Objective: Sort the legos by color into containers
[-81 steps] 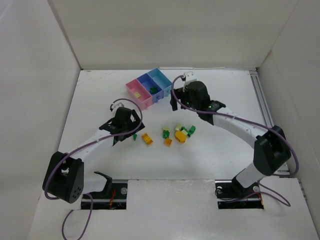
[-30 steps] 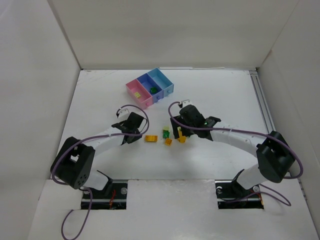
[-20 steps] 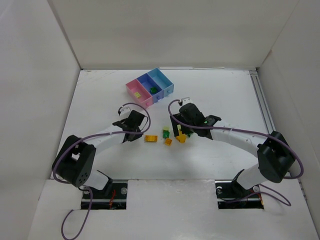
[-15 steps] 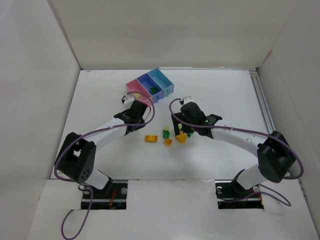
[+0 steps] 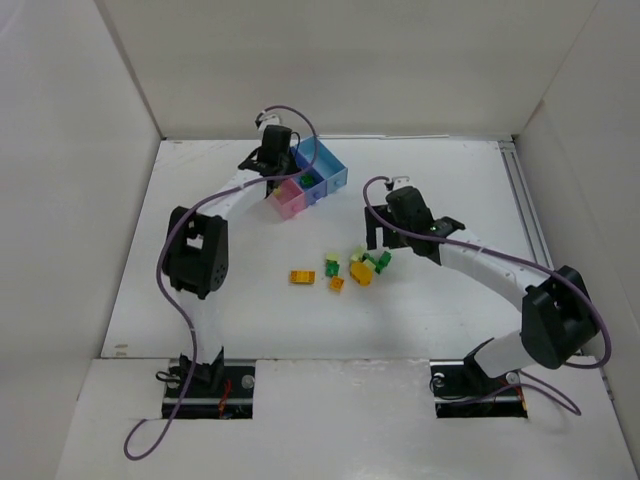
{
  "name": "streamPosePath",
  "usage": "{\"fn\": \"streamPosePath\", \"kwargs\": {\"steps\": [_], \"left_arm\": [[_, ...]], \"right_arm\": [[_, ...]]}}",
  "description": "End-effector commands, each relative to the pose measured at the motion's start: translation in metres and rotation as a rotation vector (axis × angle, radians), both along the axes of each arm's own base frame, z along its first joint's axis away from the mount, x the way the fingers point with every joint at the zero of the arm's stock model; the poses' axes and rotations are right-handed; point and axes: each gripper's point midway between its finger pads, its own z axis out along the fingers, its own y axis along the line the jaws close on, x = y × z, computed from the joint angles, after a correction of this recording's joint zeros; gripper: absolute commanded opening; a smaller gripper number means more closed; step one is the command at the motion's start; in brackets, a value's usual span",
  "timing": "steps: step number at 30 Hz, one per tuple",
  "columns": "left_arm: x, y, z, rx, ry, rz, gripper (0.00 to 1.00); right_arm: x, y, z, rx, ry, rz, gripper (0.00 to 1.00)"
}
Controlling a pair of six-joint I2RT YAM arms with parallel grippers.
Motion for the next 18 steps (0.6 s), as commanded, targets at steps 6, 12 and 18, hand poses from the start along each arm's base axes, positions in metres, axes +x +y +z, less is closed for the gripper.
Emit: {"fn": "streamPosePath", "kwargs": {"steps": [6,12,18], "left_arm": [[0.038,-0.018,0.007,0.002,-0.041,-0.087,0.15],[0.035,-0.022,0.018,-0.014,-0.042,-0.110,0.42],[0.011,-0.015,0.061,-0.044,-0.113,-0.122,0.60]], "right_arm": [[0.024,-0.009,0.034,0.031,-0.099,-0.039,1.00],[0.028,-0.006,0.036,0.002,-0.128,0.017,1.00],[0.021,0.029,0.051,-0.054,-0.203,0.150,1.00]]}}
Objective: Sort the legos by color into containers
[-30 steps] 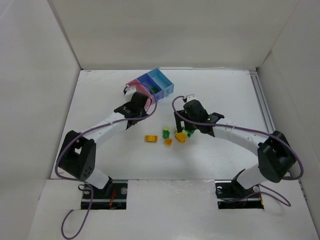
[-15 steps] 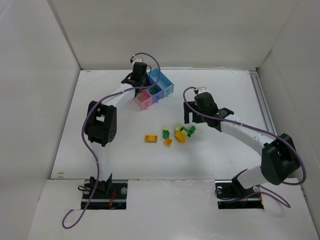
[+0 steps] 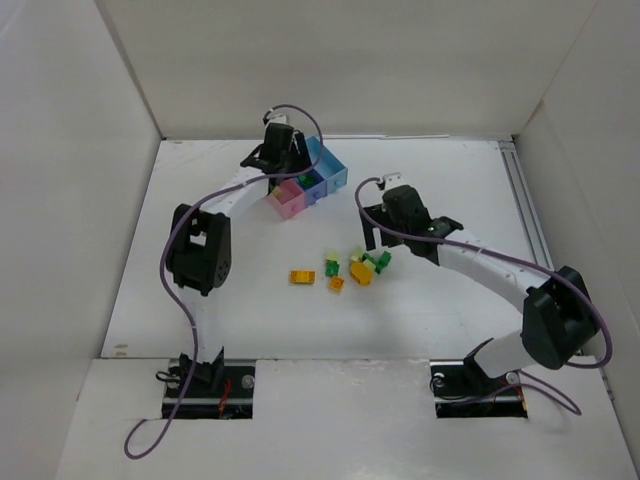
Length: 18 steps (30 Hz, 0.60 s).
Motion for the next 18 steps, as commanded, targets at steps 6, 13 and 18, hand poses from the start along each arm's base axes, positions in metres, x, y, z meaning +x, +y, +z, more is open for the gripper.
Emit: {"fn": "streamPosePath", "kwargs": {"steps": [6,13,18], "left_arm": [[-0.085,0.026,0.095,-0.117,-0.142,0.025,0.99],[-0.191,0.059,0.072,-0.152,-0.095,0.113,0.99],[-0.243,0.076,0.040,-0.184,-0.014,0.134,0.99]], "right_arm": [[0.019,0.081,0.034,0.085,-0.097,0.098,1.00],[0.013,0.133,-0.010,0.041,0.011,0.084,0.95],[0.013,0.145,-0.033,0.035,0.050,0.041,0.89]]}}
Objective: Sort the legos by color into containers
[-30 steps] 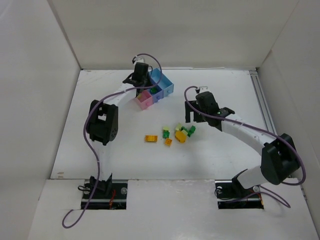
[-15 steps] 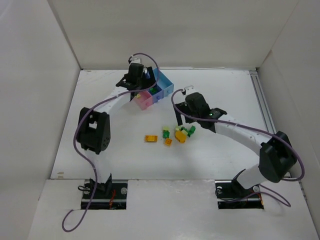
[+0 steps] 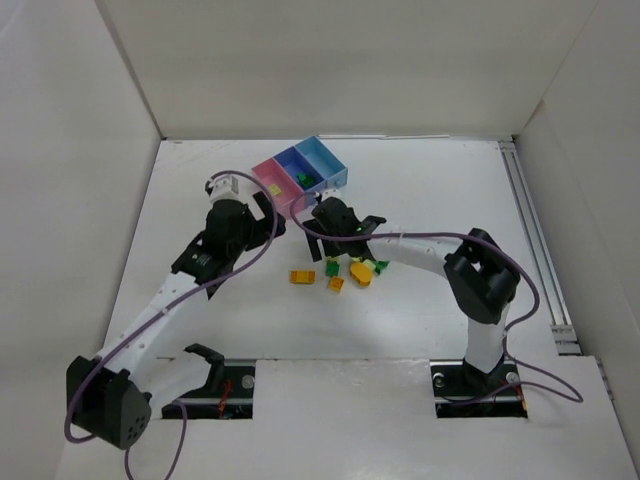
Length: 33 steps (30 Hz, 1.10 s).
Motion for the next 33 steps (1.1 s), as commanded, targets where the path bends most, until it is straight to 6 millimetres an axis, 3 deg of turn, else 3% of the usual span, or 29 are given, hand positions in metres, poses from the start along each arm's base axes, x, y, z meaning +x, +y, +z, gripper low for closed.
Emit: {"fn": "streamPosePath", "kwargs": {"steps": [1,2,3,8,10,13,19,23,29,33], "left_arm": [[-0.030,0.010,-0.024,-0.036,0.082,0.043,0.99],[-0.036,0.012,-0.019,-0.057,0.064,0.048,0.99],[-0.043,0.015,-0.026,-0.051,0.076,0.048,0.99],[-0.053,0.021,-0.014,-0.080,0.031,0.060,0.99],[-0.054,0.024,-0.012,-0.077,0.024,0.069,0.99],[-0.055,0.026,-0.014,-0.069,0.030,0.078,0.99],[-0.055,0.026,-0.014,-0.069,0.030,0.078,0.99],[-0.053,0.025,-0.015,-0.069,0.030,0.078,0.99],[-0.049,0.023,-0.016,-0.069,0.030,0.078,0.99],[-0.045,0.021,-0.020,-0.073,0.040,0.083,0.99]], "right_arm": [[0.005,0.008,0.007,0.027,-0.009,-0.081,0.88],[0.007,0.006,0.007,0.020,-0.017,-0.090,0.88],[0.006,0.006,-0.001,0.007,-0.007,-0.090,0.88],[0.006,0.004,-0.023,-0.015,0.016,-0.111,0.79],[0.004,0.012,-0.024,0.000,0.026,-0.103,0.73],[0.003,0.010,-0.024,0.003,0.031,-0.125,0.68],[-0.008,0.001,-0.037,-0.008,0.066,-0.140,0.48],[-0.007,0.002,-0.033,0.000,0.061,-0.140,0.37],[0.003,0.009,0.005,0.023,-0.016,-0.079,0.36],[0.017,0.019,0.053,0.058,-0.119,-0.030,0.36]]}}
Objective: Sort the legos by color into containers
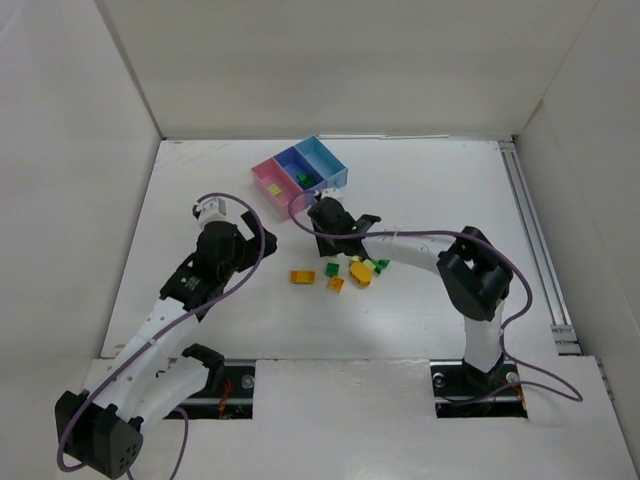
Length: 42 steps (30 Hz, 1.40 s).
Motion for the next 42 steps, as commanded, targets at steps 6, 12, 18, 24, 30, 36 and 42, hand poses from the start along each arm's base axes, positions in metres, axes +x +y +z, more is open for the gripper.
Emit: {"fn": "streamPosePath", "kwargs": {"steps": [6,12,18,24,30,36,42], "left_arm": [[0.015,-0.001,0.003,0.000,-0.009,0.043,0.99],[0.027,0.016,0.007,-0.002,-0.012,0.118,0.99],[0.029,0.022,0.005,0.029,0.008,0.116,0.99],[0.030,0.015,0.004,0.014,0.026,0.084,0.99],[0.023,0.008,-0.013,0.000,0.062,0.044,0.99],[0.017,-0.006,-0.027,-0.015,0.081,-0.049,0.99],[0.005,-0.037,-0.055,0.080,0.154,-0.186,0.99]], "right_arm": [[0.047,0.036,0.135,0.149,-0.319,0.162,0.36],[0.083,0.080,0.181,0.193,-0.444,0.243,0.37],[0.128,0.123,0.171,0.218,-0.488,0.253,0.41],[0.158,0.146,0.162,0.239,-0.529,0.248,0.45],[0.170,0.146,0.148,0.222,-0.534,0.233,0.61],[0.158,0.131,0.172,0.220,-0.544,0.221,0.74],[0.141,0.082,0.221,0.225,-0.574,0.177,0.88]]}}
